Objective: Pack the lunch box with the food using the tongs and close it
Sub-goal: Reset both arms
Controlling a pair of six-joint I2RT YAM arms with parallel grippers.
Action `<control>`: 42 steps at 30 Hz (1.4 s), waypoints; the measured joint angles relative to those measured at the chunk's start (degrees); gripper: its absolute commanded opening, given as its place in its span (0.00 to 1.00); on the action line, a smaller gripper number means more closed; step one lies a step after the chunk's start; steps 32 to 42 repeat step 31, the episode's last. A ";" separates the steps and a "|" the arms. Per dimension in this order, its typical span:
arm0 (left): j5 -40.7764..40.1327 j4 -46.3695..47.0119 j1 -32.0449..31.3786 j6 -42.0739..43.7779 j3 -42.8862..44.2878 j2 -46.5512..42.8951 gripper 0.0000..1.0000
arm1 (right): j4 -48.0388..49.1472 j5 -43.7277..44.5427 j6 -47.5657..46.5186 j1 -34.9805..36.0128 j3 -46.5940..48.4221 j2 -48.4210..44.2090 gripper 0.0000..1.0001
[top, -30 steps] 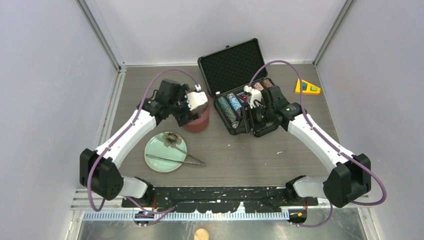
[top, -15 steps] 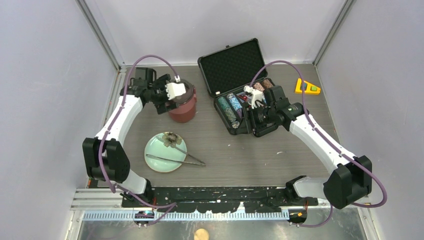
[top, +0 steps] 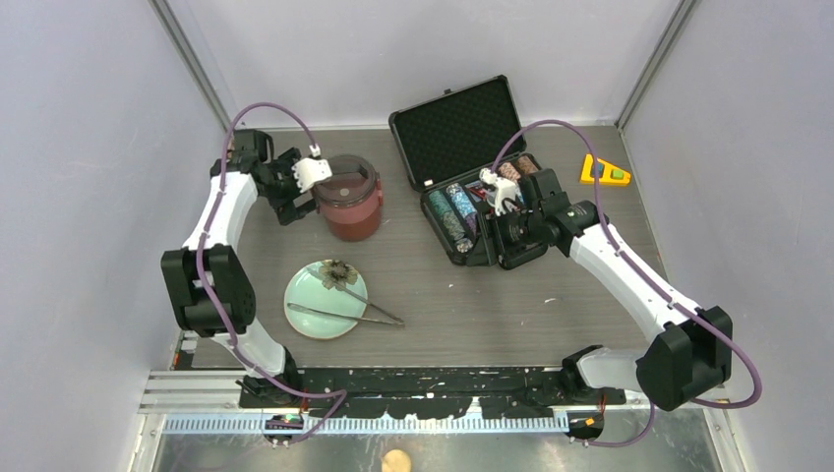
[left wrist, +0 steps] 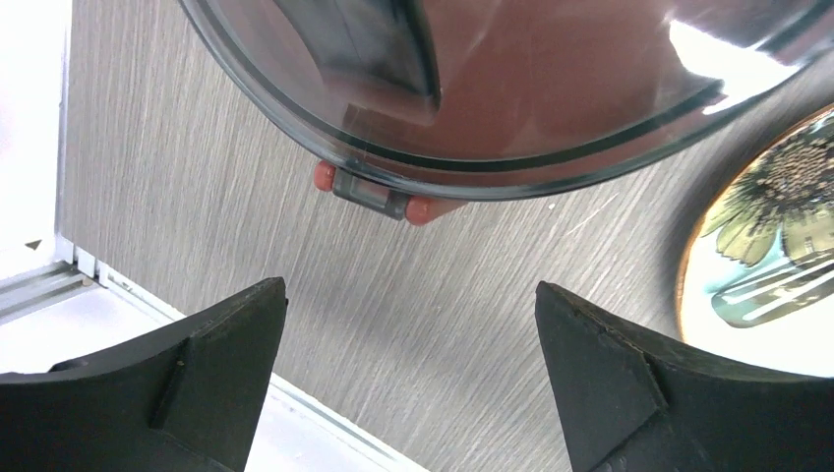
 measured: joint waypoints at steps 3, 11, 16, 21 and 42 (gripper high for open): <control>0.85 -1.40 0.42 -3.80 0.28 -1.77 1.00 | -0.85 0.70 -0.85 -0.31 2.01 0.02 0.71; -1.92 -8.90 1.55 -24.00 10.99 -3.17 1.00 | -1.90 4.20 -3.13 -5.38 10.60 0.02 0.86; 1.75 -14.38 4.87 -35.50 15.82 -4.35 1.00 | -1.86 7.65 -3.23 -10.86 13.70 0.02 0.87; 4.98 -13.94 9.79 -44.54 9.22 -8.22 1.00 | -1.73 10.78 -2.80 -16.96 13.00 0.11 0.88; 1.79 -7.67 11.85 -53.24 -9.46 -12.98 1.00 | 0.96 10.69 -1.44 -28.83 0.98 5.05 0.88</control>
